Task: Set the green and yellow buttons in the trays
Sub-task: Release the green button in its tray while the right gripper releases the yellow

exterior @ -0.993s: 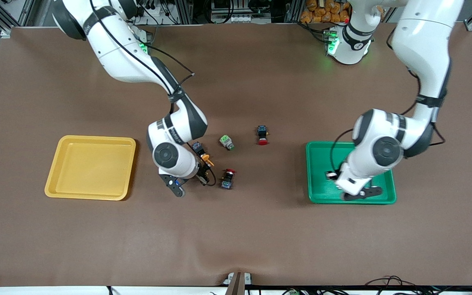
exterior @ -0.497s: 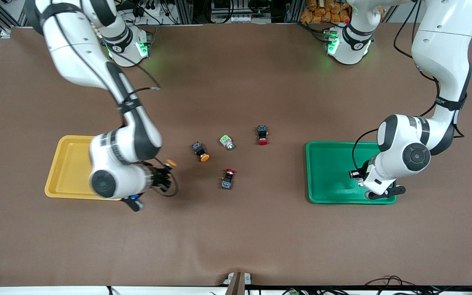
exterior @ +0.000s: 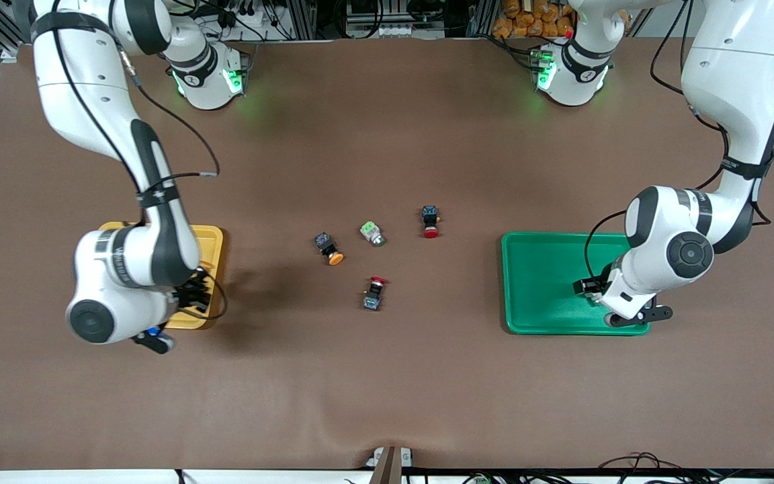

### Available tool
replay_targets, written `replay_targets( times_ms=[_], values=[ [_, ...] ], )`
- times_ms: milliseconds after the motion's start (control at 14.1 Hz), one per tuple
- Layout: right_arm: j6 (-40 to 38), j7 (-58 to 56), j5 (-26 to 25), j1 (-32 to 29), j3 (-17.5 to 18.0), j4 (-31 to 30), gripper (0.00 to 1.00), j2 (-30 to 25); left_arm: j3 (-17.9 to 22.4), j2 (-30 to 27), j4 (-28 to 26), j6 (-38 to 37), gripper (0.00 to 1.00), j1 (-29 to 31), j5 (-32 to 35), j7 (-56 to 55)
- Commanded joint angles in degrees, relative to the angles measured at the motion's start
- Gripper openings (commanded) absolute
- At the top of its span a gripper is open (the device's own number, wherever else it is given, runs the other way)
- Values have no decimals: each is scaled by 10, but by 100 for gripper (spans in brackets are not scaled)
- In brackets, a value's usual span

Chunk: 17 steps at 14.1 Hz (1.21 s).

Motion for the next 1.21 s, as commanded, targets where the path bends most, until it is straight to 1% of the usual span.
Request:
replay_targets(
  times_ms=[0,142,284,426,568,709,780,922,993,1064,1135],
  values=[
    [-1,-117,-5,-49,-8,-19,0,-16,-62,-35,-5,-29,100,-1,5,-73],
    [2,-165,-6,-74,-8,-19,0,-16,-116,-31,-2,-29,100,-6,6,-157],
    [16,-211,-6,-99,-8,-21,0,-11,-152,-25,13,-29,100,-34,5,-215],
    [43,-261,-5,-123,-8,-31,0,-3,-156,-9,43,-29,100,-98,5,-306],
    [83,-269,-4,-128,-8,-57,16,-2,-156,28,89,-29,100,-160,8,-410],
    [120,-269,-4,-129,-7,-82,22,-2,-152,66,130,-28,100,-216,11,-496],
    [133,-274,-4,-130,-7,-89,23,-1,-149,86,150,-27,100,-236,12,-533],
    [149,-285,-1,-131,-7,-98,33,0,-123,110,184,-27,100,-285,11,-594],
    [151,-285,1,-131,-7,-98,60,1,-99,119,192,-25,100,-318,11,-616],
    [153,-285,2,-131,-7,-98,96,3,-71,126,198,-22,100,-350,10,-637],
    [153,-284,2,-131,-7,-98,100,3,-48,135,203,-17,100,-378,9,-661]
  ],
)
